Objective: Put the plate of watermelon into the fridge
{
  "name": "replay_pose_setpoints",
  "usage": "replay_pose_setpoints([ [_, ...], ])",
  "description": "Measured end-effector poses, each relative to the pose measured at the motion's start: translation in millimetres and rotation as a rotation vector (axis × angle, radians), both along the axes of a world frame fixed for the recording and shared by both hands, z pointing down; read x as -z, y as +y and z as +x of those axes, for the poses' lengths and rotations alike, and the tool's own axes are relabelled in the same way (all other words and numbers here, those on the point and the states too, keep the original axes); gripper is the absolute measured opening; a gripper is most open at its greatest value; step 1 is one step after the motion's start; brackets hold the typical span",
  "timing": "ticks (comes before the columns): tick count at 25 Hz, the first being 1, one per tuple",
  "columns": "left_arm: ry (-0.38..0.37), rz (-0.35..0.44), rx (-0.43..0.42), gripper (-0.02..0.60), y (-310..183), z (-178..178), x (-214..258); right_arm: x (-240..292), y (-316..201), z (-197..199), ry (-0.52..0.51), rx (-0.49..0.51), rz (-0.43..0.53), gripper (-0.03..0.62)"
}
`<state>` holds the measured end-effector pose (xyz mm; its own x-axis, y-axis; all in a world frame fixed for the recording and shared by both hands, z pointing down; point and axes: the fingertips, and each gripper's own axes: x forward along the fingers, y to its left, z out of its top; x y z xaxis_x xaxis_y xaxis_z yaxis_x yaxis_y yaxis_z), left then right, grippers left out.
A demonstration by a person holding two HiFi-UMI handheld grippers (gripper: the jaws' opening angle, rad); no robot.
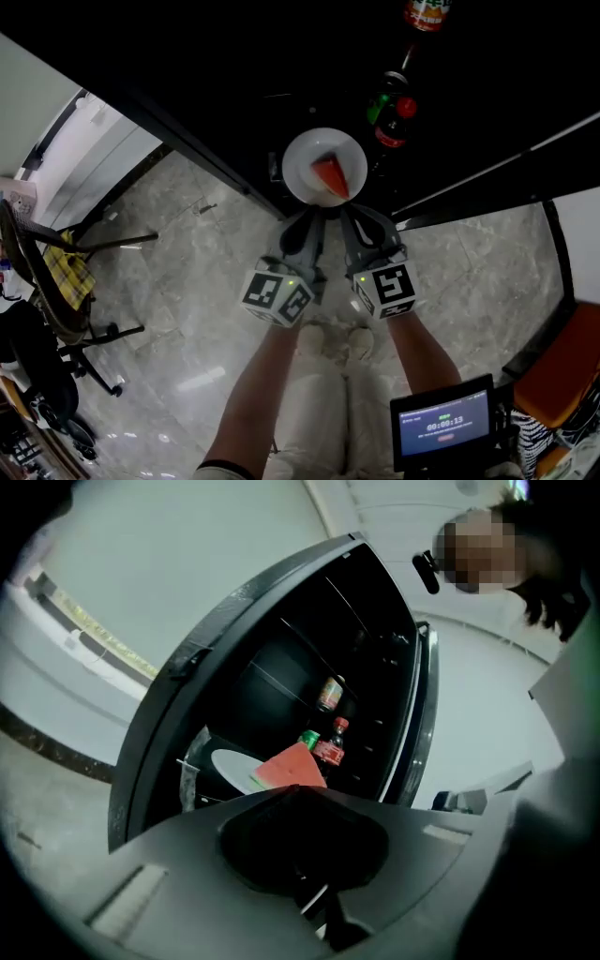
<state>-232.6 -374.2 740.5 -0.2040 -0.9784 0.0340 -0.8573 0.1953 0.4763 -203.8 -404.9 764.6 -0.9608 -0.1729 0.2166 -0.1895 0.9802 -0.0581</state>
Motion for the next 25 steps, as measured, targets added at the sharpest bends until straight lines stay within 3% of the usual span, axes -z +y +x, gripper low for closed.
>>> replay_pose_setpoints([
  [4, -0.103, -0.043, -0.047, 0.002, -6.8, -0.1, -4.5, -0.3, -1.3, -4.8, -0.004, 0.003, 0.004, -0.005],
  [20, -0.144, -0.025, 0.044, 0.0, -30.3, -32.7, -7.0, 5.5, -22.6, -35.4, -0.036, -0.034, -0.016, -0.005],
  [25, -0.188, -0.027, 0.053, 0.0, -36.1, -38.6, -6.6, 6.3, -27.7, -41.8, -0.043, -0.039, -0.014, -0.005],
])
